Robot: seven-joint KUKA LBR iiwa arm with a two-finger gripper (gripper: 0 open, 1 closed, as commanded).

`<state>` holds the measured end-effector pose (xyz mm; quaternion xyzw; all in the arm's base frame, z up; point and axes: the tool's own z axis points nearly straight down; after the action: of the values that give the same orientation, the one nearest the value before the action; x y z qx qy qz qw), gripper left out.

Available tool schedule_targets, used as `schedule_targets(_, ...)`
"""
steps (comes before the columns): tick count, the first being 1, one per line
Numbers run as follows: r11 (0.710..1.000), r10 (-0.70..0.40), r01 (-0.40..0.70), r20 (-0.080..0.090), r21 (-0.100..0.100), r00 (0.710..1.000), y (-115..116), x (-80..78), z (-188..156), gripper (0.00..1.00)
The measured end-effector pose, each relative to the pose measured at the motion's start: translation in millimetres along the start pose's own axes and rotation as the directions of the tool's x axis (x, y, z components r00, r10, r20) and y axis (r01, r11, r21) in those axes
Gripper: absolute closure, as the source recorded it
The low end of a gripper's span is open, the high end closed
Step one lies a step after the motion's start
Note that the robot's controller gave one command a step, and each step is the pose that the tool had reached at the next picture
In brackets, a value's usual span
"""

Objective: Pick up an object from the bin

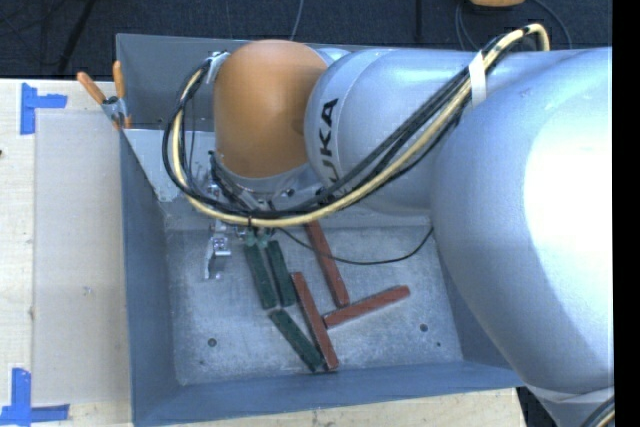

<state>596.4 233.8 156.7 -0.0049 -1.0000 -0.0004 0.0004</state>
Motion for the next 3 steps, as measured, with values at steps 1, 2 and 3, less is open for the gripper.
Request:
schedule_targets(1,1.0,0.0,0.0,0.0,0.0,1.0,0.0,0.0,0.0,0.0)
schedule_targets(2,1.0,-0.019,0.019,0.003,-0.001,1.0,-2.9,1.3,1.0,0.0)
schedule_targets(3,0.992,-0.129,0.129,0.004,0.001,0.992,-37.8,-19.8,12.5,0.0)
